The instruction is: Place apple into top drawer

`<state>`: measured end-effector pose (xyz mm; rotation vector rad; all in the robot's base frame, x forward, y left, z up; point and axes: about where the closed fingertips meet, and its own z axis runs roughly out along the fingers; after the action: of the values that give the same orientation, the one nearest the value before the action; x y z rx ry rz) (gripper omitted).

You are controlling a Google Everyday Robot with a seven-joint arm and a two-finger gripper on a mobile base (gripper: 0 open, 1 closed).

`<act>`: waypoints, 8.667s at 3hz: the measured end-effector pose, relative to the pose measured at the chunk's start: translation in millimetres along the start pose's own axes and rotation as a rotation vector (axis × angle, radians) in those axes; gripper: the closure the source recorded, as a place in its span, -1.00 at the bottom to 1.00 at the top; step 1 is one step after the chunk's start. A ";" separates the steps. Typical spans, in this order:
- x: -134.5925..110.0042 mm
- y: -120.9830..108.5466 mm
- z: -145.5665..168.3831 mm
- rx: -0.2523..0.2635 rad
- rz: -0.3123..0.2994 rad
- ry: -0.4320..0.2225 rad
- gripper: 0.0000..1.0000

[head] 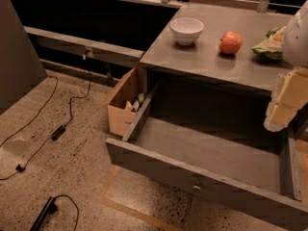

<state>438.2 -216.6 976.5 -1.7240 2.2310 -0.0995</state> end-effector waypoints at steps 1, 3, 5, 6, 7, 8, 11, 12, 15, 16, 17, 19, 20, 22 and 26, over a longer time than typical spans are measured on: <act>0.0 0.0 0.0 0.000 0.000 0.000 -1.00; 25.7 -84.6 51.4 0.050 0.257 -0.311 -1.00; 61.0 -181.4 62.1 0.261 0.518 -0.576 -1.00; 61.0 -198.4 60.9 0.320 0.554 -0.600 -1.00; 72.4 -203.0 71.5 0.337 0.607 -0.597 -1.00; 73.7 -218.1 80.2 0.368 0.650 -0.664 -1.00; 55.2 -261.4 126.6 0.400 0.626 -0.780 -1.00; 53.8 -284.1 139.8 0.425 0.640 -0.794 -1.00; 30.9 -325.2 172.9 0.404 0.592 -0.806 -0.82; 20.7 -327.3 182.7 0.377 0.576 -0.815 -0.80; 13.6 -330.3 189.2 0.362 0.563 -0.823 -0.78; 7.9 -335.3 203.2 0.336 0.562 -0.837 -0.44; 8.1 -333.9 208.5 0.325 0.570 -0.840 -0.11; 13.7 -291.9 166.3 0.246 0.523 -0.894 0.84; 43.5 -142.4 96.1 0.064 0.465 -0.901 1.00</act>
Offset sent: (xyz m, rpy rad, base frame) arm 0.0969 -0.0465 -0.0413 0.3888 -0.0485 -0.2708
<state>589.1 -283.2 911.7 -0.8785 1.8032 0.5833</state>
